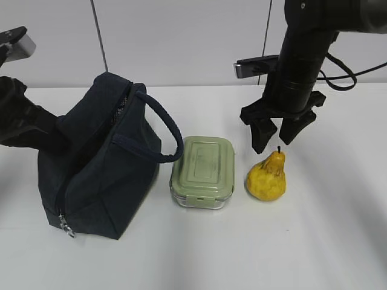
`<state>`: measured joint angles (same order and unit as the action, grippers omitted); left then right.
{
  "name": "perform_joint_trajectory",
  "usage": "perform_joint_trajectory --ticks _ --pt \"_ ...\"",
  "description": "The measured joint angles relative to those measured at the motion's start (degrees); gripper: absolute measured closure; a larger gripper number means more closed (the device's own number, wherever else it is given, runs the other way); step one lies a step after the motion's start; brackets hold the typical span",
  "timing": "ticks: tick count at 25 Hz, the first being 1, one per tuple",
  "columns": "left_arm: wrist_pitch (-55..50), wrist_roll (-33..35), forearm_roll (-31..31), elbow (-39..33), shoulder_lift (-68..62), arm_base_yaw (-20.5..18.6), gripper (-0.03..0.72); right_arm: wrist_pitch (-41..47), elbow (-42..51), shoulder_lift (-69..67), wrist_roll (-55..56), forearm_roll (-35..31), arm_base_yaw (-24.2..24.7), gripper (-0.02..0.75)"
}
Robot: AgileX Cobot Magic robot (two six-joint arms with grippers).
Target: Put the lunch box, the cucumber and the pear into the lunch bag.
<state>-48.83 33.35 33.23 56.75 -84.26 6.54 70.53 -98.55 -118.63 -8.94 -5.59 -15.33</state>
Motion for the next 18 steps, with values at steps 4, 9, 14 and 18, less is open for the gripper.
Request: perform_joint_trajectory --ticks 4,9,14,18 --pt "-0.1 0.0 -0.1 0.0 0.0 0.0 0.687 -0.1 1.2 0.0 -0.5 -0.1 0.0 0.232" --pt "-0.1 0.0 -0.1 0.0 0.0 0.0 0.687 -0.2 1.2 0.0 -0.8 -0.1 0.0 0.232" --pt "-0.1 0.0 -0.1 0.0 0.0 0.0 0.687 -0.6 2.0 0.0 -1.4 -0.2 0.0 0.232" --pt "-0.2 0.0 -0.1 0.0 0.0 0.0 0.687 -0.6 4.0 0.0 -2.2 -1.0 0.0 0.232"
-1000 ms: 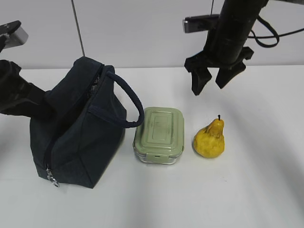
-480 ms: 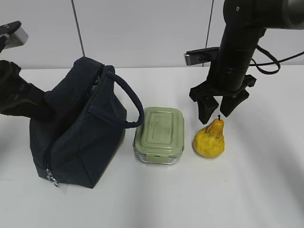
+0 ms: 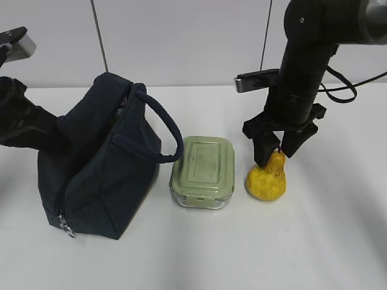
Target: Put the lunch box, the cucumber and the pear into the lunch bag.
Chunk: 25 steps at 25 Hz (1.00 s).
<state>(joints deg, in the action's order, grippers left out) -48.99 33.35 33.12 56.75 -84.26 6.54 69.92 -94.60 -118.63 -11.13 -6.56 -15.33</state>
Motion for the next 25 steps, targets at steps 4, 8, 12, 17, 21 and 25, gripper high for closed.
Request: perform_joint_trajectory --ticks 4,8,12,17,21,25 --pt "0.0 0.0 0.0 0.0 0.0 0.0 0.687 0.0 1.7 0.0 -0.6 -0.5 0.0 0.234" --pt "0.0 0.0 0.0 0.0 0.0 0.0 0.687 0.0 2.1 0.0 -1.4 -0.7 0.0 0.274" --pt "0.0 0.0 0.0 0.0 0.0 0.0 0.687 0.0 2.1 0.0 -2.1 -1.1 0.0 0.498" --pt "0.0 0.0 0.0 0.0 0.0 0.0 0.687 0.0 2.2 1.1 -2.2 -1.2 0.0 0.572" --pt "0.0 0.0 0.0 0.0 0.0 0.0 0.687 0.0 1.1 7.5 -2.3 -1.2 0.0 0.575" --pt "0.0 0.0 0.0 0.0 0.0 0.0 0.687 0.0 -2.8 15.1 -5.3 -7.9 0.0 0.577"
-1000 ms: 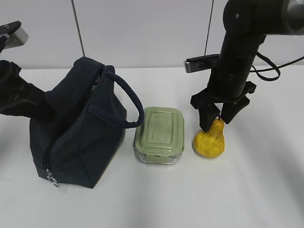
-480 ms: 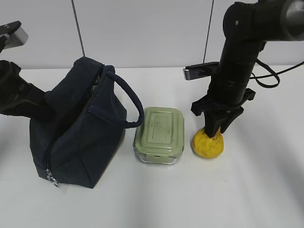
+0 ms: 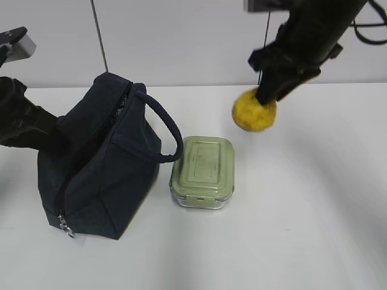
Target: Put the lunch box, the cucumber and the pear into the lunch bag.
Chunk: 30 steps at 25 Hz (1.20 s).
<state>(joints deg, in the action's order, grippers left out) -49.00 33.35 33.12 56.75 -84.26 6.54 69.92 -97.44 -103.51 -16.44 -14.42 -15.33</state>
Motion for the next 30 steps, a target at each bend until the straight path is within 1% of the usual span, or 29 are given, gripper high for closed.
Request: perform_joint_trajectory --ticks 2,5,8,12,15,20,24,27,29,30 --pt "0.0 0.0 0.0 0.0 0.0 0.0 0.687 0.0 -2.0 2.5 -5.1 -9.0 -0.1 0.577" --pt "0.0 0.0 0.0 0.0 0.0 0.0 0.687 -2.0 -3.4 3.7 -13.6 -21.8 -2.2 0.577" --pt "0.0 0.0 0.0 0.0 0.0 0.0 0.687 -7.1 -3.4 2.8 -18.8 -27.2 -6.6 0.577" --pt "0.0 0.0 -0.1 0.0 0.0 0.0 0.687 -14.1 -3.4 -0.7 -22.5 -28.6 -12.3 0.577" --pt "0.0 0.0 -0.1 0.0 0.0 0.0 0.687 -17.3 -3.4 -4.5 -24.2 -29.2 -14.5 0.577" --pt "0.0 0.0 -0.1 0.0 0.0 0.0 0.687 -19.6 -3.4 -10.4 -25.1 -28.7 -15.0 0.578" --pt "0.0 0.0 -0.1 0.0 0.0 0.0 0.687 -18.8 -3.4 -12.5 -22.6 -23.8 -15.0 0.579" --pt "0.1 0.0 -0.1 0.0 0.0 0.0 0.687 -18.1 -3.4 -12.9 -21.5 -22.4 -15.0 0.577" --pt "0.1 0.0 -0.1 0.0 0.0 0.0 0.687 -17.9 -3.5 -12.9 -21.3 -22.4 -15.0 0.552" --pt "0.1 0.0 -0.1 0.0 0.0 0.0 0.687 -17.4 -3.6 -12.9 -21.3 -22.4 -15.0 0.513"
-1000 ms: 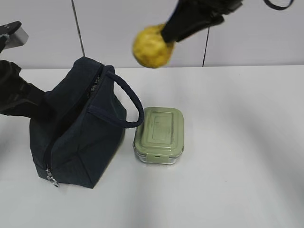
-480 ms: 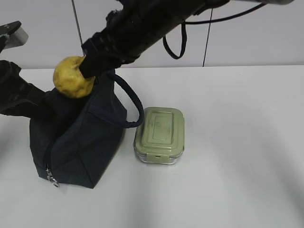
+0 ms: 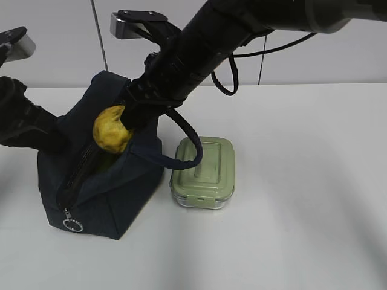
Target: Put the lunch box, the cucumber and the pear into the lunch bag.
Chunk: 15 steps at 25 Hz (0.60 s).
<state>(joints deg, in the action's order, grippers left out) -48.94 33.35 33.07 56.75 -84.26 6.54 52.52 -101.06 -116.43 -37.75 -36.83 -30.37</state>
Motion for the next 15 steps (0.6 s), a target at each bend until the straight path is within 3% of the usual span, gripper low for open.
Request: perform_joint_trajectory --ticks 5,11,15 --pt "0.1 0.0 0.0 0.0 0.0 0.0 0.687 1.6 -2.1 0.4 0.3 0.0 0.0 0.205" --pt "0.2 0.0 -0.1 0.0 0.0 0.0 0.687 3.4 -1.1 4.9 5.3 2.3 4.5 0.231" --pt "0.2 0.0 -0.2 0.0 0.0 0.0 0.687 -1.5 11.1 9.5 7.4 0.0 12.1 0.239"
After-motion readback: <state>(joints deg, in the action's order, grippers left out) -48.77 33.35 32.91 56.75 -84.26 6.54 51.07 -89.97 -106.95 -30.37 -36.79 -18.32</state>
